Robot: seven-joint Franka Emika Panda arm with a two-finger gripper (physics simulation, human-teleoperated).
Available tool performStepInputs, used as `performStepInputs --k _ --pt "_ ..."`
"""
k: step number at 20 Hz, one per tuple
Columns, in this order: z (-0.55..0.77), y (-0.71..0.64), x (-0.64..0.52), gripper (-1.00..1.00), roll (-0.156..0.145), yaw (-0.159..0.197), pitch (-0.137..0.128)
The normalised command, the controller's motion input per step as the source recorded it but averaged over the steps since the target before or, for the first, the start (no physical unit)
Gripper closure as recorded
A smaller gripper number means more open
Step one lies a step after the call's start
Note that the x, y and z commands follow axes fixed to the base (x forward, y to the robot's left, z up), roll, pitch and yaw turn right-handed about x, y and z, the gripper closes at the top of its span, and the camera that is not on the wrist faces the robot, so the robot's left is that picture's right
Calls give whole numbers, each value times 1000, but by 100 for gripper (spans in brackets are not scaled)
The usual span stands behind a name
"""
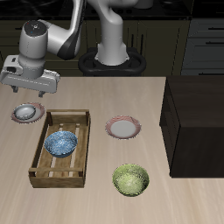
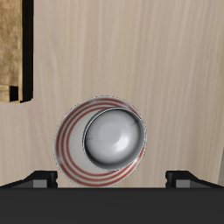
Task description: Place the white bowl on the off-center plate and place the green bowl on top of the wooden shelf
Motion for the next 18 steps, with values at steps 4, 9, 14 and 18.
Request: performStepInputs --k 4,9,14,18 --pt "411 169 -14 -100 -36 -60 -32" --pt "444 110 63 -100 -29 -48 -36" --pt "224 261 111 -100 32 16 -9" --pt "149 156 111 -100 2 14 -7"
